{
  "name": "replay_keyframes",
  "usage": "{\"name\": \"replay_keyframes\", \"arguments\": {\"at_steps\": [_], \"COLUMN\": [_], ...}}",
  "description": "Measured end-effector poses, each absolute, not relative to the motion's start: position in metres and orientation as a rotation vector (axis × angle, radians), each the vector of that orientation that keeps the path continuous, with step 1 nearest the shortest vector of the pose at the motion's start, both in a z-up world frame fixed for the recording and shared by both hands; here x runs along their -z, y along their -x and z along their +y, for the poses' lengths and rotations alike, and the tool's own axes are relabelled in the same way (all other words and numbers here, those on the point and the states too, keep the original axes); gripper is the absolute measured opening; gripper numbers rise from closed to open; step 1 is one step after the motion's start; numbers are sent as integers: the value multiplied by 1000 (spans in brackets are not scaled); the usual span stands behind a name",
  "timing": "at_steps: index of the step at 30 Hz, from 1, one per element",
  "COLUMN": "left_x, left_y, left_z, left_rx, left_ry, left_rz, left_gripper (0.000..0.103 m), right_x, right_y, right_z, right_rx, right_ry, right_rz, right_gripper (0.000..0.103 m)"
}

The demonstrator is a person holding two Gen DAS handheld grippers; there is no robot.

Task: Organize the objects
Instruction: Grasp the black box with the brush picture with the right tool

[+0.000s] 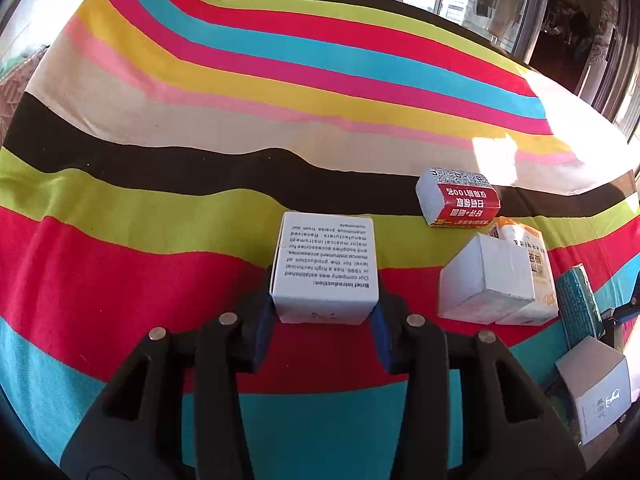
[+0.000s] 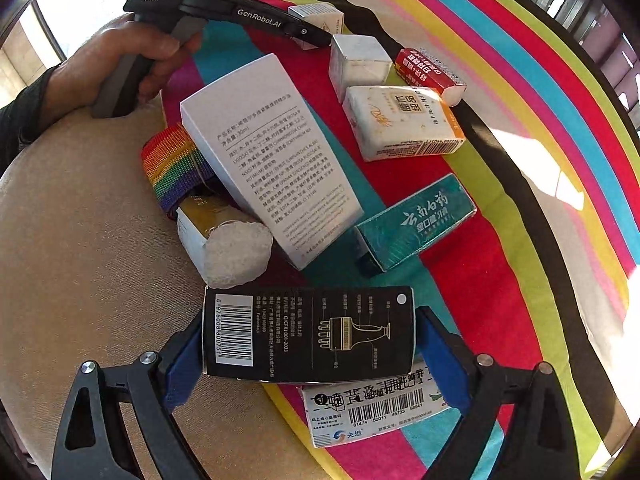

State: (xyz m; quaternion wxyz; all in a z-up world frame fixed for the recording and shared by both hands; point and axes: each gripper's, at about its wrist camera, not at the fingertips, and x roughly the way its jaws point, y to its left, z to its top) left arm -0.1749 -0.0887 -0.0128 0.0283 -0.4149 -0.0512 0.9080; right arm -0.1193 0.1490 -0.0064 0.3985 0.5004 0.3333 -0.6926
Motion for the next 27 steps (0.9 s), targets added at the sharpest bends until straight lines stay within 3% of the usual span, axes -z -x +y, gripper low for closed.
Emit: {"name": "replay_keyframes", "arguments": {"at_steps": [7,17,27], "left_x": [14,10,-25], "left_y": [181,175,132], "left_z": [-84,-87,-100], "left_rx": [-2803,-2843,-2980], "left_ry": [1280,1235,1031], "left_rz": [-163,-235,-352], "left_gripper": [46,46,46], "right_x": [-4,-35,-42], "right_y": [108,91,63], "right_z": [154,174,182], "right_rx": [1774,1910,2189], "right_ry": [-1229,-1177,-1147], "right_rz": [878,752,353], "right_gripper": [86,86,86]}}
